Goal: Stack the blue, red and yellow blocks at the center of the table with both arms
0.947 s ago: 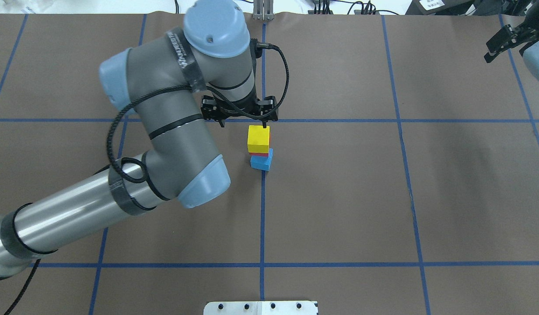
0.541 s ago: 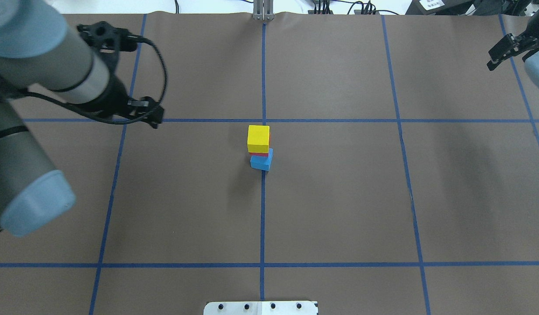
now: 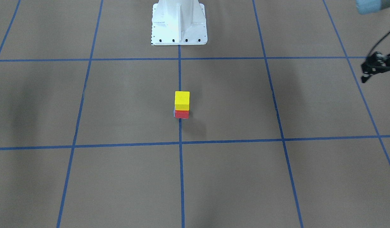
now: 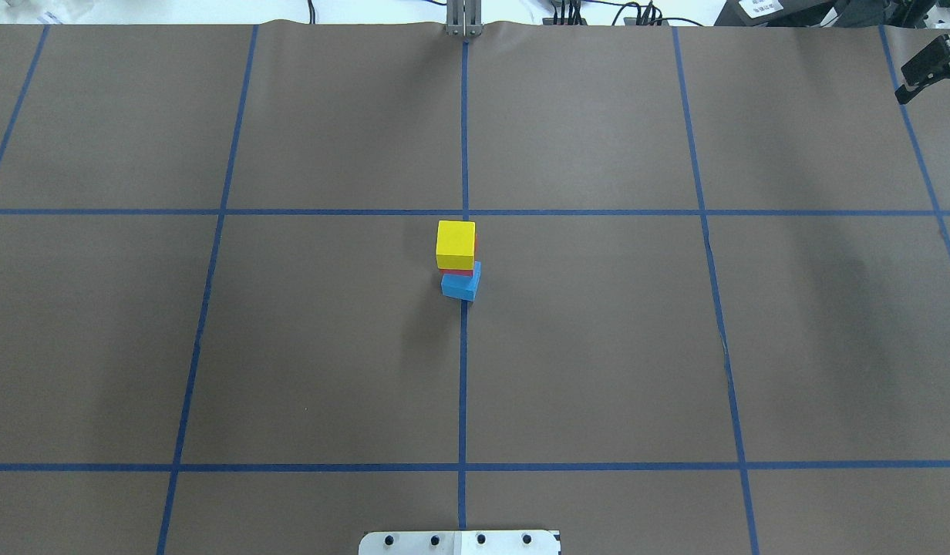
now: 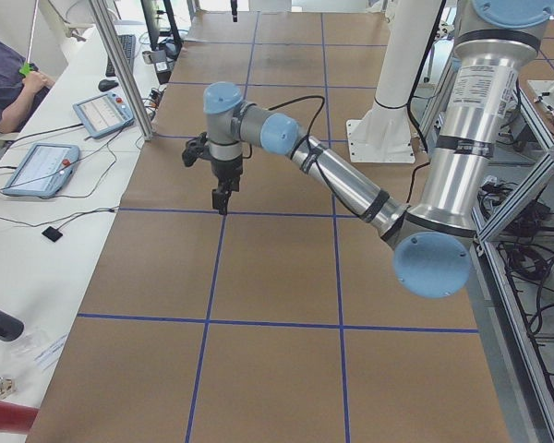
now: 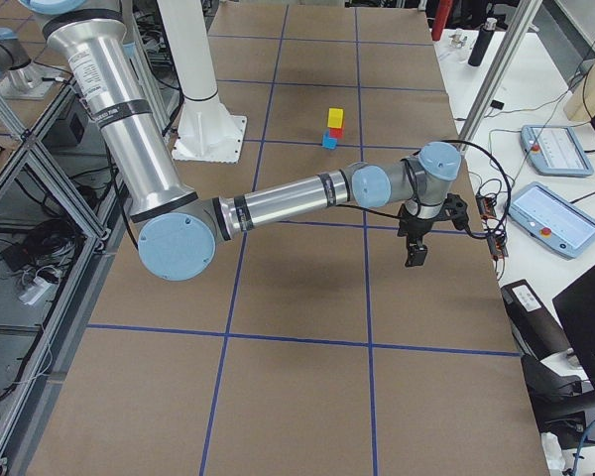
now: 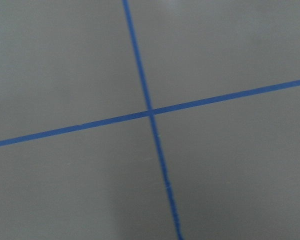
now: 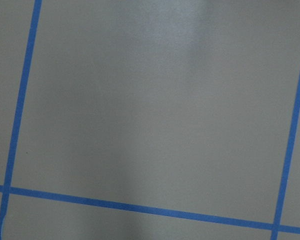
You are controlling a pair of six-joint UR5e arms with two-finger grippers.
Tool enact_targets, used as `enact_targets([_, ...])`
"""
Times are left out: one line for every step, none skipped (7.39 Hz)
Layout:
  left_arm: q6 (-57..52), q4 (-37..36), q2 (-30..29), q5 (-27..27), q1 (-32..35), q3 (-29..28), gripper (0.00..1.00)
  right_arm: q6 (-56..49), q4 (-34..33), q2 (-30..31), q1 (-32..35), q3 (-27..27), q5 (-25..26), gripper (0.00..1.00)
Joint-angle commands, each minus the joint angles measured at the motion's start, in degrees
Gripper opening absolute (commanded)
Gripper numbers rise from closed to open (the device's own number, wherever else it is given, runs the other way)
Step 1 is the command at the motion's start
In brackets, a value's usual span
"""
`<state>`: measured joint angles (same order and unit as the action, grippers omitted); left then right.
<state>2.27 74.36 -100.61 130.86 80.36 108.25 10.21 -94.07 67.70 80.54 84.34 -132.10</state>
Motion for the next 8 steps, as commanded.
enact_targets([-22.9, 4.2, 4.1, 6.4, 11.6, -12.6, 1.0, -0.3, -0.3, 1.9, 4.9, 0.4, -2.8, 1.0])
enact_targets([-23.1, 5.0, 6.4, 6.3, 13.1, -12.7, 1.0, -0.5, -0.2, 5.0, 6.5, 2.0, -5.3, 1.0])
enact_targets([-22.9, 7.2, 9.9, 6.3, 13.7, -13.2, 1.0, -0.6, -0.1, 10.0, 6.6, 6.7, -5.1, 1.0])
enact_targets([-22.9, 9.3, 11.4, 6.3, 13.7, -13.2, 1.0, -0.8, -0.1, 13.6, 7.1, 9.7, -5.2, 1.0])
enact_targets([-22.7, 9.3, 11.7, 6.2, 13.6, -14.1, 1.0, -0.8, 0.0, 15.7, 7.2, 11.1, -4.9, 1.0])
enact_targets([-17.9, 9.4, 11.1, 3.6, 13.5, -14.6, 1.0, -0.8, 0.0, 16.6, 7.2, 11.2, -4.8, 1.0])
enact_targets([-13.4, 9.6, 11.0, 2.5, 13.3, -14.0, 1.0, -1.0, 0.0, 17.1, 7.2, 11.0, -4.8, 1.0])
enact_targets([-13.2, 9.7, 11.0, 2.6, 13.0, -13.8, 1.0, -1.1, 0.0, 17.7, 7.2, 11.1, -5.1, 1.0])
